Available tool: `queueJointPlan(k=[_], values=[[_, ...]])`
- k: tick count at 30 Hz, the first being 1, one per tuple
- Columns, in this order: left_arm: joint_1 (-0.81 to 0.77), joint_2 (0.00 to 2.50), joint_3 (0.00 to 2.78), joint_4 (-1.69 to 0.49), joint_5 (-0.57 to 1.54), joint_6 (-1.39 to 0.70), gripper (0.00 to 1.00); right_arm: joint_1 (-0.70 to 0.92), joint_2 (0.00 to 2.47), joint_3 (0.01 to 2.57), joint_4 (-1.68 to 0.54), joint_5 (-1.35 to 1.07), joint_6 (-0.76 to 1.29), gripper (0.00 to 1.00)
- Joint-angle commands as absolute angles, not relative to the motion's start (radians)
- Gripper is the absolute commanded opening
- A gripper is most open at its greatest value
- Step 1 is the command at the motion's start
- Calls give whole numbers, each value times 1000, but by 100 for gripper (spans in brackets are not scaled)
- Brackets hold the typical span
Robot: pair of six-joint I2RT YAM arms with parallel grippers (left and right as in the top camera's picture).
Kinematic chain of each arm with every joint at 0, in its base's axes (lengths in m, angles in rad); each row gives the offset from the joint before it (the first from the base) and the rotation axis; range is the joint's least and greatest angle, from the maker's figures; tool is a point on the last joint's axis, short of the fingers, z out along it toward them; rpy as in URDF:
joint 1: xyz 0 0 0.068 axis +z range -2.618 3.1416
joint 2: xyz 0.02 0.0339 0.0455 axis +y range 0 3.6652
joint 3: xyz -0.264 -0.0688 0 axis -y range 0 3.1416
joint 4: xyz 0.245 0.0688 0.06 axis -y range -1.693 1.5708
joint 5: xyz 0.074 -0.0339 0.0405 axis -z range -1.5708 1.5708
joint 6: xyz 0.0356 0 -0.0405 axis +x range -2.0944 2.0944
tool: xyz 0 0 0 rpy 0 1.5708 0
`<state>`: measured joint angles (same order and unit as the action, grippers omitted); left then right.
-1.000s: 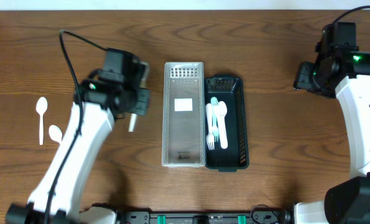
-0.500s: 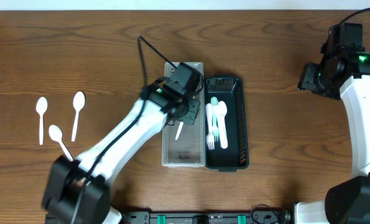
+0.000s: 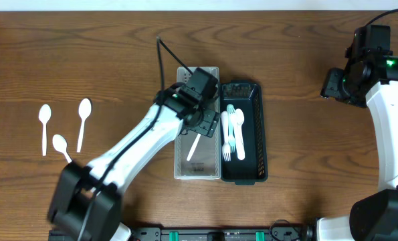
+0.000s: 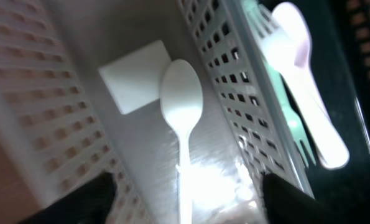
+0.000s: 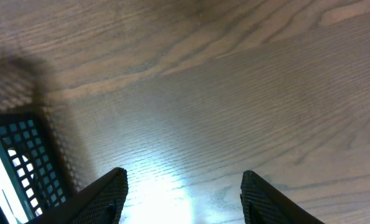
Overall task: Pack container
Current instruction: 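Carry the white spoon with the left gripper into the white basket, then release the spoon and move the left gripper back to the spoons, then grasp another white spoon with the left gripper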
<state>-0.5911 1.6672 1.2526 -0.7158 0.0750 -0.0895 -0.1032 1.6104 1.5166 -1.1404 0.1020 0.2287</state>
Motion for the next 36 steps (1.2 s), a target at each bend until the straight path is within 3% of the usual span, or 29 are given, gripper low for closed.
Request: queueJointPlan(k=[1,6,10,14,19,36], values=[[-583,1522,1308,-740,-32,-32,86,-111,1609,1524,-1140,109,205,61],[-460,1315,1331,-781,-208,-11,97,-111,1609,1524,-1139,109,204,62],[-201,1233,1330,-854,-225,-11,99,-111,1609,1524,-1142,109,204,62],[62,1269,1330,-879,-218,-11,98,-111,1609,1524,-1140,108,204,63],[256,1413,1329,-861,-217,-11,98,-111,1609,1524,-1140,109,204,64],[333,1978,1328,-733,-181,55,98,-111,1609,1524,-1124,109,204,66]])
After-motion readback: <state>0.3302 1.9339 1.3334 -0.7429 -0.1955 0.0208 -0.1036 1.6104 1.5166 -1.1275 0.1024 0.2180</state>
